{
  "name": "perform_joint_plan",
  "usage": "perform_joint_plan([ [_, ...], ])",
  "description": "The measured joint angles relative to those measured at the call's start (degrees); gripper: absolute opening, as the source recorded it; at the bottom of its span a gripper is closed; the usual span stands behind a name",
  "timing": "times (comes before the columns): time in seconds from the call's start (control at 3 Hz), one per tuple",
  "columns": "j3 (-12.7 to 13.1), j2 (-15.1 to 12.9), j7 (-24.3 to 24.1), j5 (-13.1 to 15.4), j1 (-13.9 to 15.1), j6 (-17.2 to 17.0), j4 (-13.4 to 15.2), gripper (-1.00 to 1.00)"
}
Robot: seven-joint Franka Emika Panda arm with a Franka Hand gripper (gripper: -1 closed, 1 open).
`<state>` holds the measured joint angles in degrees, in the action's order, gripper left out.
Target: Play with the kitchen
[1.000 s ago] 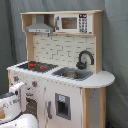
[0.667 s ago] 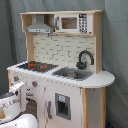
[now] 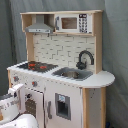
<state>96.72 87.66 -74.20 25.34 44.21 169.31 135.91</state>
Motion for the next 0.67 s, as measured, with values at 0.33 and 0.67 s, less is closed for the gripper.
perform_joint_plan([
  [0.33, 0.74, -1.24, 0.1, 0.0, -2.43, -5.1, -0.19, -1.0],
  [0.67, 1.43, -2.88, 0.1, -0.16, -4.83, -10.29, -0.69, -1.0],
])
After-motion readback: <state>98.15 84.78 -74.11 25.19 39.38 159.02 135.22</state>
